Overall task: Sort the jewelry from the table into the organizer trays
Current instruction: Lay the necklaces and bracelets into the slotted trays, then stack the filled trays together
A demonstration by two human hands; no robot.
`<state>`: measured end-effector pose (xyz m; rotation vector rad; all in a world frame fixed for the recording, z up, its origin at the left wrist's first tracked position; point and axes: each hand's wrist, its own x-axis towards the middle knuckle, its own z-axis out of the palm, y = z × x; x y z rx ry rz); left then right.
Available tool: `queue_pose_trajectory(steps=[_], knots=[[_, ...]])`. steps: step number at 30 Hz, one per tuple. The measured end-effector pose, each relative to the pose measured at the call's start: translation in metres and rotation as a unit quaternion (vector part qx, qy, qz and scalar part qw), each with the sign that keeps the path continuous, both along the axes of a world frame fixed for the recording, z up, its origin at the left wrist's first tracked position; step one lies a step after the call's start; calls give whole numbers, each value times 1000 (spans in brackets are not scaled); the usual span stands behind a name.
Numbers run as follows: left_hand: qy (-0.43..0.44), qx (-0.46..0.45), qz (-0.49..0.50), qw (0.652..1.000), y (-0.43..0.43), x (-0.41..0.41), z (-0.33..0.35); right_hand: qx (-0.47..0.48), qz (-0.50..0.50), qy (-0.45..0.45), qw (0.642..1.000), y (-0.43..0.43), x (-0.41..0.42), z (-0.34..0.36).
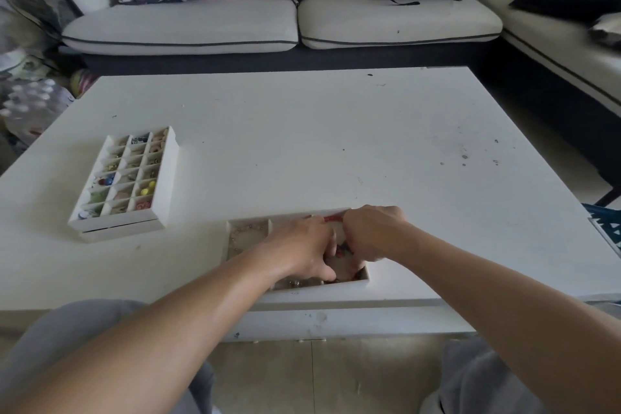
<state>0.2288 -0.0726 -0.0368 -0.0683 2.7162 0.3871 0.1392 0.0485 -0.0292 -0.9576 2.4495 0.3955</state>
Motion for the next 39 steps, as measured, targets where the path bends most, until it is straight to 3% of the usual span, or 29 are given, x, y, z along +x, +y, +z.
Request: queue_pose_trajectory(steps=[6, 10, 13, 17, 21, 25, 34, 39], knots=[[9, 17, 1, 1000, -3, 5, -4, -17, -14, -15, 1000, -3, 1, -3], [36, 47, 26, 998, -8, 11, 0, -89, -120, -153, 977, -4, -3, 1], [71, 54, 61, 994, -22, 21, 6, -145, -178, -201, 952, -8, -6, 3], [119, -86, 183, 972, -62, 37, 10, -244, -252, -252, 902, -16, -8, -4], [36, -153, 300, 941, -104, 61, 15, -286, -297, -264, 872, -34, -2, -10], [-26, -126, 327, 936, -128, 85, 9, -315, -278, -188, 888, -62, 5, -22], [27, -95, 376, 921, -177, 119, -2, -355, -185, -144, 905, -125, 11, -33], [46, -13, 427, 903, -204, 131, 5, -344, -164, -119, 917, -159, 5, -27]])
